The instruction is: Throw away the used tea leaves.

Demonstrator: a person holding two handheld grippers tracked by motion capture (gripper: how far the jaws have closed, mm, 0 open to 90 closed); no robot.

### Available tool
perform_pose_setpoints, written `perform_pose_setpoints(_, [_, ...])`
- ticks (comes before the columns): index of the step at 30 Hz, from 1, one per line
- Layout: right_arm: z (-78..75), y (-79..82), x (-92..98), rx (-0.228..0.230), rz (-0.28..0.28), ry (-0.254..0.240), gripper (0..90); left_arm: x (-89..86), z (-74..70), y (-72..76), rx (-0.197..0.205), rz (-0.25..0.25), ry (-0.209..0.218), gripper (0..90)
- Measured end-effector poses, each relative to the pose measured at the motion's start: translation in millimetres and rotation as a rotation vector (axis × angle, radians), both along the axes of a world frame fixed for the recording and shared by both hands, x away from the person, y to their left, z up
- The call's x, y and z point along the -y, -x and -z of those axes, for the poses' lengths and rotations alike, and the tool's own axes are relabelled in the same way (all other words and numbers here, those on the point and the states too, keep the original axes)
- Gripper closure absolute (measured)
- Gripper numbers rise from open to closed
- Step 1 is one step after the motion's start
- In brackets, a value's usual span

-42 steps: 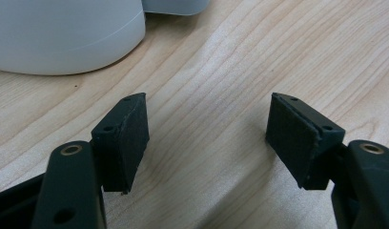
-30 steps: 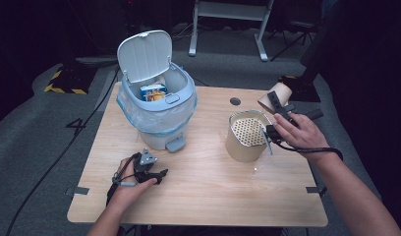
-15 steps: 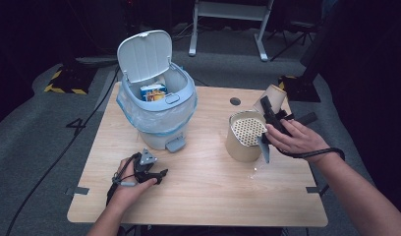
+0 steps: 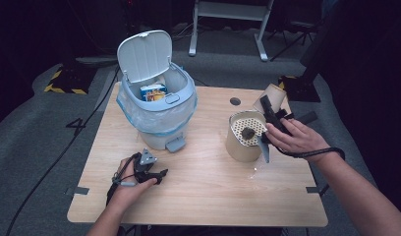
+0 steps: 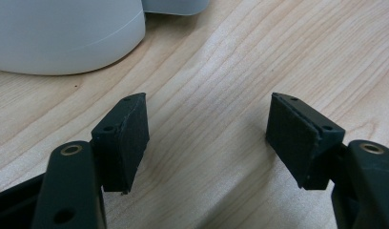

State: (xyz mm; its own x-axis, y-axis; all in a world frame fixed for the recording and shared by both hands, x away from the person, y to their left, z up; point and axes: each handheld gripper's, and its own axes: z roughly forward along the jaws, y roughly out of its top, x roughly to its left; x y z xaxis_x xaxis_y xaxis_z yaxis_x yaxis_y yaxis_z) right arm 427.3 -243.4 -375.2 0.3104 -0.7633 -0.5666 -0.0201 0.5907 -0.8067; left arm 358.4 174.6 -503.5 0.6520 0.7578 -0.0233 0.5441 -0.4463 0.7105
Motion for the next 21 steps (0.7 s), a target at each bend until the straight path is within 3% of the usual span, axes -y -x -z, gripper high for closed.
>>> perform_pose_setpoints(3, [-2.9,0.0,0.8,-0.022,0.002,-0.052,35.1,-0.4,-0.1,-0.3,-0.003,0.002,0.003,31.1])
perform_pose_setpoints(5, [-7.6,-0.9,1.8,-0.074,0.004,-0.131,34.7,-1.0,-0.3,-0.6,-0.004,0.004,0.003,31.1])
perform_pose_setpoints(10, [-22.7,-4.2,8.1,-0.253,0.015,-0.386,33.8,-4.8,-0.1,-2.1,0.001,0.012,-0.004,31.0])
perform_pose_setpoints(18, [-45.0,-11.3,27.7,-0.632,0.015,-0.912,32.7,-8.2,-0.1,-2.6,0.0,0.01,-0.002,31.0])
perform_pose_setpoints(21, [-50.9,-11.4,36.6,-0.782,0.012,-1.137,32.6,-7.9,-0.1,-2.5,0.001,0.01,-0.003,31.0])
